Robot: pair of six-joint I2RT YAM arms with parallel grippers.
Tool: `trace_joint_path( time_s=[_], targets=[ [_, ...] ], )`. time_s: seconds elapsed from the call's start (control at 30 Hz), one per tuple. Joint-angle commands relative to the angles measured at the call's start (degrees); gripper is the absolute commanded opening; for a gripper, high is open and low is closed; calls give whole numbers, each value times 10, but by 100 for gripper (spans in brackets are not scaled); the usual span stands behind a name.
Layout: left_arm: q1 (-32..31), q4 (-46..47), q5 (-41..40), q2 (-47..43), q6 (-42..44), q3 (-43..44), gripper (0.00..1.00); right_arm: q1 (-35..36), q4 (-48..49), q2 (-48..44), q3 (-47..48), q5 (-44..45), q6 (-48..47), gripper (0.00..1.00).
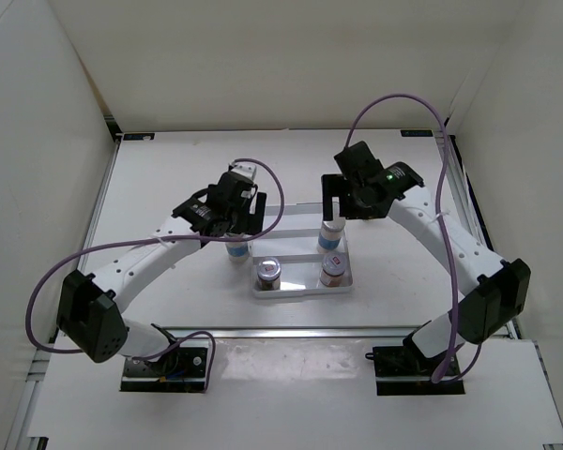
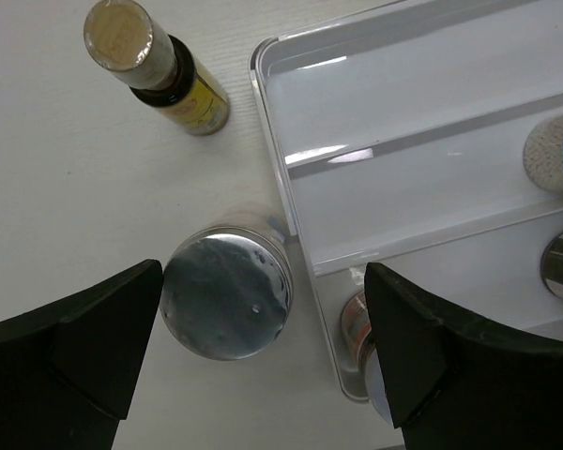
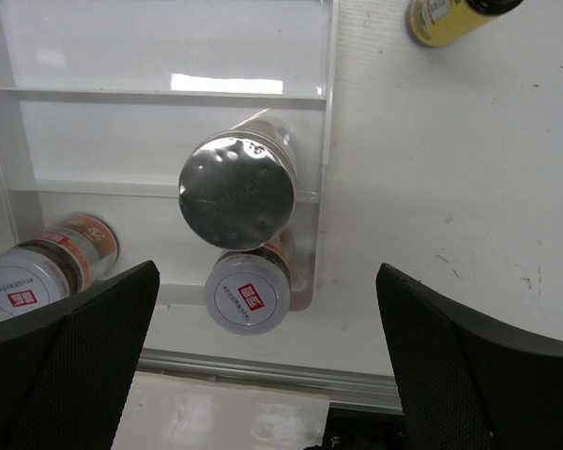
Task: Organize the condiment bottles
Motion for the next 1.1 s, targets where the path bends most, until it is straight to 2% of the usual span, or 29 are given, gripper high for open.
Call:
trace_joint_path(
  time_s=[0.0, 0.13, 0.4, 0.5, 0.53, 0.67, 0.83, 0.9, 1.07],
  targets=[
    [5, -8, 14, -6, -24, -5, 99, -4, -3, -30, -13, 16, 4, 100],
    [17, -8, 14, 11, -24, -17, 99, -4, -8, -30, -23, 21, 9, 100],
    [29, -8, 39, 11, -24, -39, 87, -10, -13, -30, -23, 21, 9, 100],
    [29, -8, 44, -4, -24, -39, 75, -15, -18, -35, -28, 21, 9, 100],
    [29, -13, 49, -9, -24, -30, 62, -15, -18, -35, -28, 21, 9, 100],
    [29, -25, 49, -44, -24, 18, 39, -20, -18, -45, -34, 21, 9, 100],
    [13, -30, 18, -82, -12, 88, 34, -26, -18, -45, -45, 16, 9, 100],
    [6, -30, 18, -91, -12, 99, 30, -26, -18, -45, -45, 16, 14, 100],
    [1, -19, 33, -85, -18, 100, 30, -26, -18, -45, -45, 16, 14, 100]
  ],
)
